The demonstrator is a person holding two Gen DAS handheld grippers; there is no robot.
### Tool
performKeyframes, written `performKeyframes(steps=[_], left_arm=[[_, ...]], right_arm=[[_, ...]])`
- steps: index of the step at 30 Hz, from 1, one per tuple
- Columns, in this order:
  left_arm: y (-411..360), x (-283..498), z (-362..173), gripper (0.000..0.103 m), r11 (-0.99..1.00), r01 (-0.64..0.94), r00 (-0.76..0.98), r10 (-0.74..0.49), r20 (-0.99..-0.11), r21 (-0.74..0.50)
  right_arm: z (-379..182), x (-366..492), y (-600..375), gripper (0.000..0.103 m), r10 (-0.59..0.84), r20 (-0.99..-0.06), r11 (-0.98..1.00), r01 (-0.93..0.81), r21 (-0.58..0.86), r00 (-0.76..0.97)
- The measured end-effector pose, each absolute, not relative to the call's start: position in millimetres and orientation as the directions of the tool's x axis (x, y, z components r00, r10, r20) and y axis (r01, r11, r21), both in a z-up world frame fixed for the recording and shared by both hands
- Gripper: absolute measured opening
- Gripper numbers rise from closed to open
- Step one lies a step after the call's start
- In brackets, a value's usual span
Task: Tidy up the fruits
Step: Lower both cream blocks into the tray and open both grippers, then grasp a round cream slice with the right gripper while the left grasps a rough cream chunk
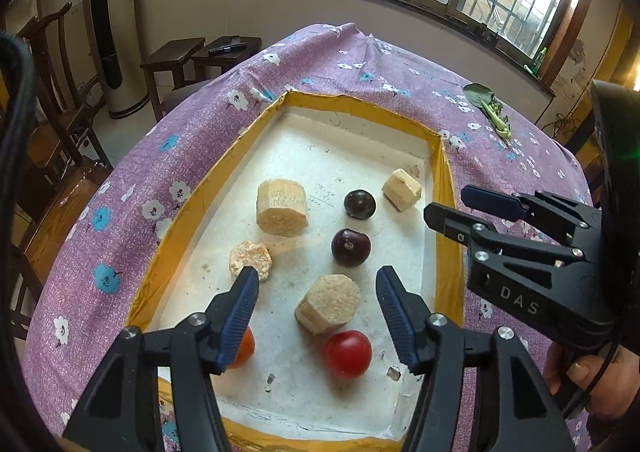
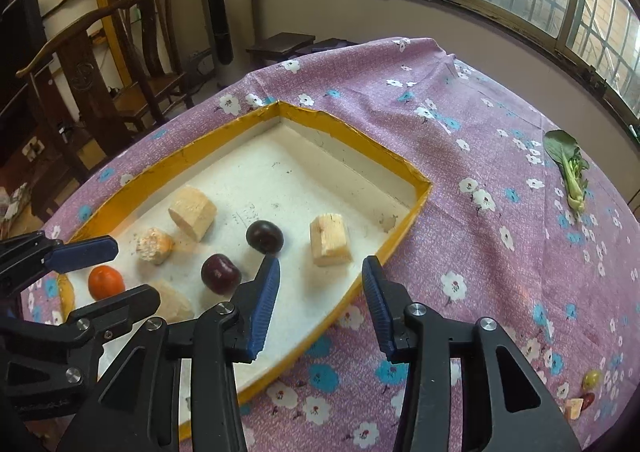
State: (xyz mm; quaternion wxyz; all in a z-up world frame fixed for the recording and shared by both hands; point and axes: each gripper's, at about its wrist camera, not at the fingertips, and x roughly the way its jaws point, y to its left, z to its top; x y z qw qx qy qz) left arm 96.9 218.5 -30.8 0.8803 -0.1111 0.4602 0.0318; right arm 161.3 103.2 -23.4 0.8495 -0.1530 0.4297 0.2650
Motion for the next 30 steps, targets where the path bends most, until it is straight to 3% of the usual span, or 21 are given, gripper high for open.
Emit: performKeyframes(steps=[4, 8, 18, 26, 30], left_arm=[[206.7, 88.4, -23.3, 0.066, 0.974, -0.154, 0.585, -0.047, -0.81, -0.167], [186.8, 82.4, -15.3, 0.074, 0.976, -0.144, 0.598, -0.047, -0.8, -0.165], [91.2, 78.8, -13.2, 0.086, 0.989, 0.002, 0.591, -0.122, -0.797, -0.149], [26.1, 85.9, -24.3, 0.086, 0.981, 0.124, 0.549, -0.195, -0.813, -0.152], [13.4, 90.0, -32.5, 0.086, 0.979, 0.129, 0.502, -0.199, -0.842, -0.155]], right_arm=[[-19.4, 142.6, 81.5, 0.044, 0.338, -0.809, 0.823, -0.567, 0.007, 0.482], [-20.1, 125.5, 50.7, 0.055, 0.348, -0.809, 0.845, -0.532, 0.053, 0.473], [-37.5, 99.0, -55.6, 0.056, 0.317, -0.823, 0.922, -0.355, 0.152, 0.472], [-43.7, 107.3, -159.2, 0.057, 0.234, -0.817, 0.97, -0.182, 0.161, 0.527], [-45.9, 120.8, -176.4, 0.057, 0.269, -0.8, 0.962, -0.182, 0.202, 0.535]])
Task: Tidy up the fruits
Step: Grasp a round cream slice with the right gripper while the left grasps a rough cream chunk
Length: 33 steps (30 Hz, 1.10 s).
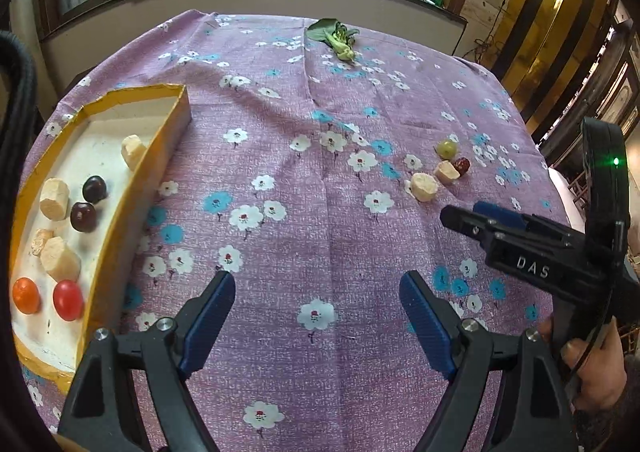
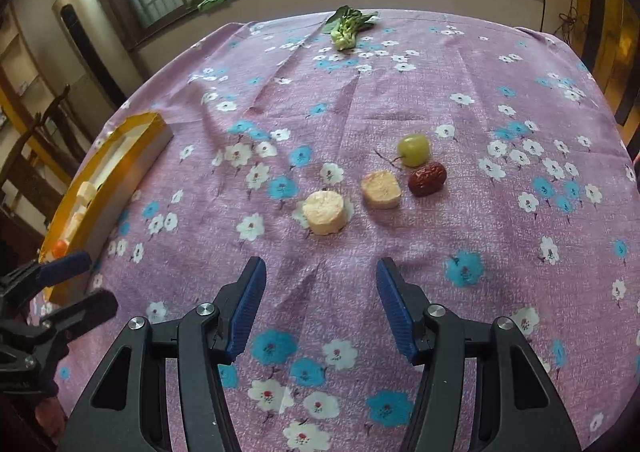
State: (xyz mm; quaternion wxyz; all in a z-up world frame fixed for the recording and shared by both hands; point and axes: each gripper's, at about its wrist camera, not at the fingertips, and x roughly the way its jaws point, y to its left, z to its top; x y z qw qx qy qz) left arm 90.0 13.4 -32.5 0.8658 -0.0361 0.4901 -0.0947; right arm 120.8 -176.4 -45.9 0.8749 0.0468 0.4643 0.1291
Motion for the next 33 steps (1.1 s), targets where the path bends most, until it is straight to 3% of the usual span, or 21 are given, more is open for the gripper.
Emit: performKeyframes(steps=[9, 12, 13, 14, 24, 33], left_arm=[[12.5, 85.0, -50.8, 0.086, 0.983, 0.094, 0.435, -0.183, -0.882, -0.158], [15.5, 84.0, -53.3, 0.086, 0.982, 0.079, 0.428, -0.188, -0.884, -0.17], [16.7, 83.8, -53.9, 0.086, 0.982, 0.074, 0.427, -0.19, -0.884, -0.175], [17.6, 84.3, -54.5, 0.086, 0.981, 0.07, 0.426, -0.192, -0.884, -0.179], [-0.5, 98.9, -49.8, 0.086, 0.976, 0.102, 0.422, -0.216, -0.881, -0.191], [-77.3, 152.0, -37.9, 0.086, 0.962, 0.224, 0.44, -0.244, -0.864, -0.158]], right_arm=[[-61.1, 152.5, -156.7, 0.054, 0.293, -0.8, 0.949, -0.261, 0.177, 0.524], [-64.1, 157.3, -155.7, 0.044, 0.277, -0.803, 0.952, -0.263, 0.155, 0.528], [-64.3, 158.0, -154.8, 0.032, 0.255, -0.807, 0.956, -0.262, 0.129, 0.533], [-64.1, 157.3, -154.8, 0.029, 0.241, -0.807, 0.959, -0.262, 0.112, 0.539], [-51.8, 133.2, -169.9, 0.028, 0.228, -0.792, 0.956, -0.283, 0.073, 0.566], [-44.1, 83.3, -228.2, 0.028, 0.152, -0.785, 0.976, -0.217, 0.023, 0.601]])
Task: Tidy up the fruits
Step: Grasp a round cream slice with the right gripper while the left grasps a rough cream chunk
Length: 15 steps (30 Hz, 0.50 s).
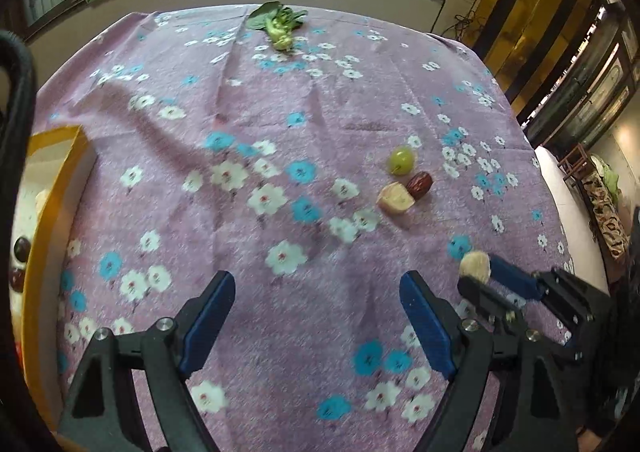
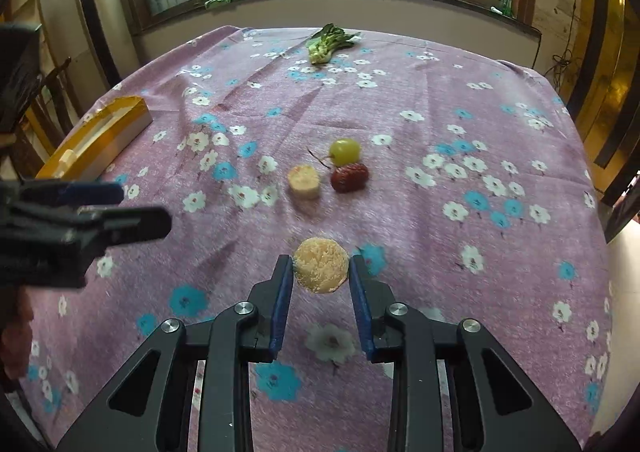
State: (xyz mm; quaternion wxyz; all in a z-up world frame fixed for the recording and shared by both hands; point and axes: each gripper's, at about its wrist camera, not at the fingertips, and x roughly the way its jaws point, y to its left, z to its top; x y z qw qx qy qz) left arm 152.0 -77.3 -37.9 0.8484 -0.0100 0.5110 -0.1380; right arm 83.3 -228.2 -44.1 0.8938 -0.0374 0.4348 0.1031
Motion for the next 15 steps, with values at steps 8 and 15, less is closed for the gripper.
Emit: performKeyframes(steps=[8, 15], left_arm=[[-147.1, 187.0, -60.0, 0.086, 0.93, 0.367, 0.443, -0.204, -0.873, -0.031], [-152.0, 206.6, -72.8, 0.072, 0.921, 0.388, 0.43, -0.207, -0.879, -0.027]], right_arm=[[-55.1, 75.6, -262.4, 0.028, 0.187, -0.792, 0.978, -0.188, 0.094, 0.581], [-59.7, 78.6, -271.5, 0.031, 0.253, -0.78, 0.965, -0.203, 0.164, 0.572]])
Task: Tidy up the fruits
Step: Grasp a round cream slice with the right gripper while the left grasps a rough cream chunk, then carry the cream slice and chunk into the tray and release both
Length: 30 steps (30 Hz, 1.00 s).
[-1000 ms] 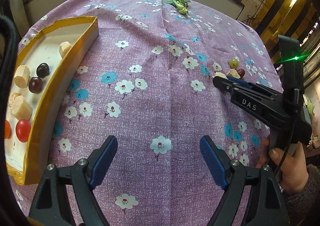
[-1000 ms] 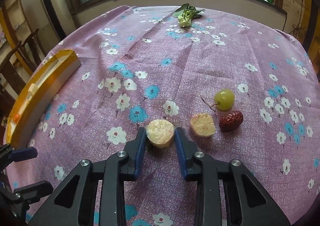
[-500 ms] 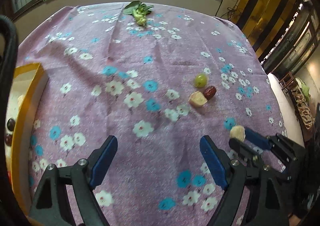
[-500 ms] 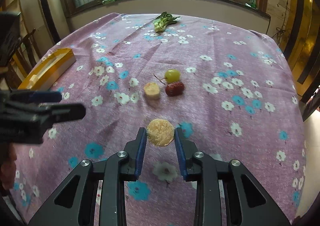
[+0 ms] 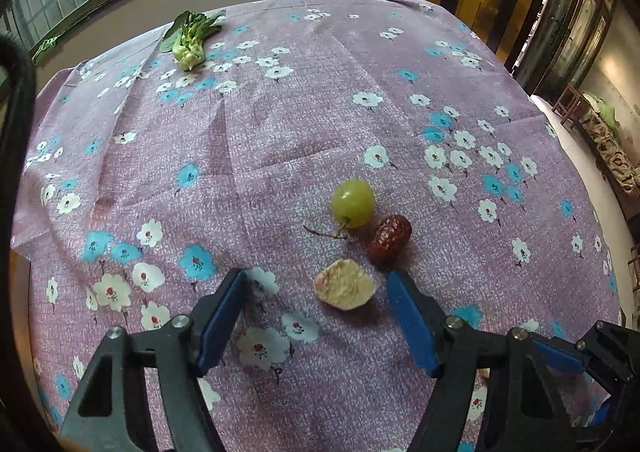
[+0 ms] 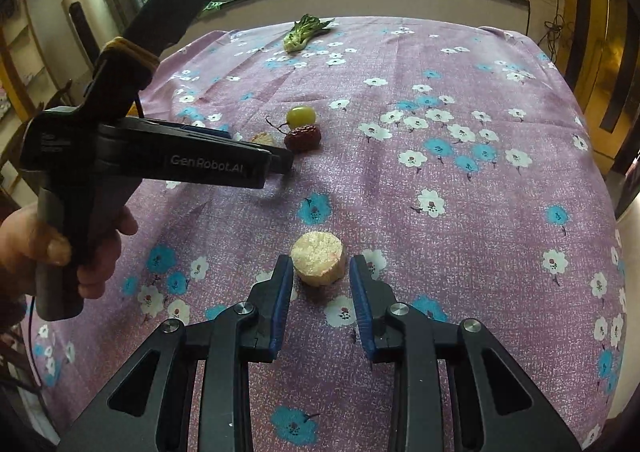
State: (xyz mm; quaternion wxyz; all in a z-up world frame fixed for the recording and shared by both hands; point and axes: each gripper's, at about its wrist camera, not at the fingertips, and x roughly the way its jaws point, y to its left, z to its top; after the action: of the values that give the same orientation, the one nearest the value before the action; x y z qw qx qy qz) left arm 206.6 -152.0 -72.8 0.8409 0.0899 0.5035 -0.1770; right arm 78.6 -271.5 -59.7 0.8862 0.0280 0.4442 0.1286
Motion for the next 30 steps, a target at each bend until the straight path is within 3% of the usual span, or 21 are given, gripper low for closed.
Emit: performKeyframes(steps=[4, 6, 20, 30], left_arm=[[-158.0, 205.7, -71.9, 0.054, 0.911, 0.413, 0.452, -0.192, -0.871, 0.013], [-154.6, 202.3, -69.4, 0.031, 0.907, 0.421, 0.451, -0.213, -0.867, -0.004], [-123.1, 173.4, -47.9, 0.03, 0.921, 0.383, 0.471, -0.268, -0.84, -0.079], [-88.3, 135.2, -51.4, 0.03, 0.931, 0.325, 0.453, -0.306, -0.837, -0.165]], right_arm=[[-60.2, 81.7, -276.5, 0.035, 0.282, -0.774, 0.958, -0.204, 0.2, 0.566], [-60.0, 82.1, -277.9, 0.037, 0.296, -0.772, 0.955, -0.204, 0.217, 0.563], [-49.9, 76.3, -273.7, 0.04, 0.308, -0.741, 0.95, -0.239, 0.203, 0.597], [-60.5, 87.3, -258.5, 0.04, 0.257, -0.8, 0.954, -0.275, 0.12, 0.542]])
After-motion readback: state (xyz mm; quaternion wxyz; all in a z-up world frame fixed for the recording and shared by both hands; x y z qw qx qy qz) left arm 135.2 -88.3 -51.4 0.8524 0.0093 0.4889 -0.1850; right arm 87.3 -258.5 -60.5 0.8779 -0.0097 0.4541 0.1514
